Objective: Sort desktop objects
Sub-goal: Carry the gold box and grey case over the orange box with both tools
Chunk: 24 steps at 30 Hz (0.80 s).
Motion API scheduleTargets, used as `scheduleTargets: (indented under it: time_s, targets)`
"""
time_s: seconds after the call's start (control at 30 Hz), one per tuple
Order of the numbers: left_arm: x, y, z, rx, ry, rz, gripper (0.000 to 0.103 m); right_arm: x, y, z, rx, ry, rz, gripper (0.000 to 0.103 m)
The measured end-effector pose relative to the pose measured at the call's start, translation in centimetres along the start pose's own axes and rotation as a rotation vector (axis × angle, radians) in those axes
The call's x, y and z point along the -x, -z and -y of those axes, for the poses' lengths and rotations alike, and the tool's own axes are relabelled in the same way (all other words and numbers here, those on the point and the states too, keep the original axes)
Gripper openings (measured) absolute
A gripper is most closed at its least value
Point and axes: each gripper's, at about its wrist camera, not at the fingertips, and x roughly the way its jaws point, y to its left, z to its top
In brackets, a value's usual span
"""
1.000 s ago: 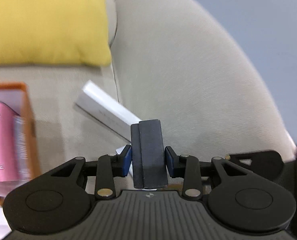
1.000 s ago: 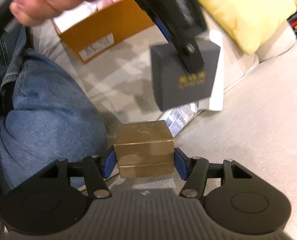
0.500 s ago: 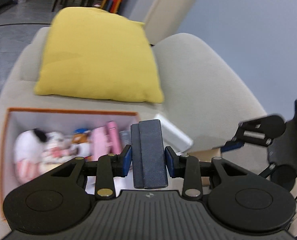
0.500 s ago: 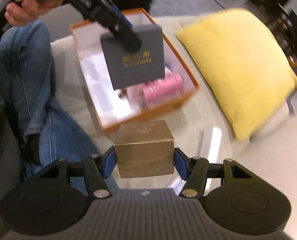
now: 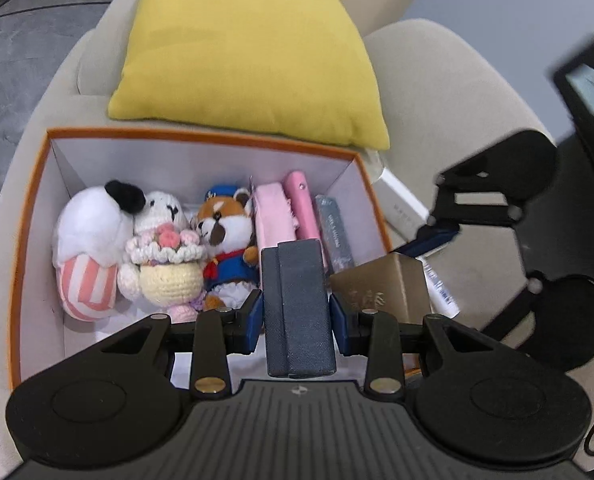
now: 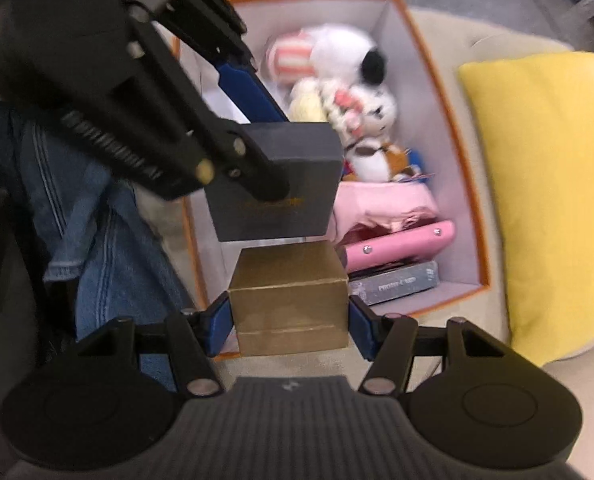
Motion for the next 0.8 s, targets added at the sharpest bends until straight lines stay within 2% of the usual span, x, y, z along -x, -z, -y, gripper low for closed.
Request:
scheduleTargets:
  time_s: [0.13,0.37,0.53,0.8]
  targets:
    - [-1.2,0.6,-0.4,-0.015,0.007,-0.031,0.04,-3.0,-1.5,0.6,0.051,-0.06,-0.131,0.062]
    - [-3.2,1.7,-0.4,-0.04,0.009,-0.056,0.04,-6.7,-3.2,1.0,0.122,-0.111,-0.283,0.062]
    - [-4.0,2.1,-1.0,-0.017,0.012,-0.067,0.04,-8.9,-3.7,1.0,0.156,-0.102,-0.337,0.062]
    - [-4.8,2.5,-1.3,0.004,0.023,-0.083,0.04,-10.8,-3.1,0.7,0.183,-0.097,-0.368,0.062]
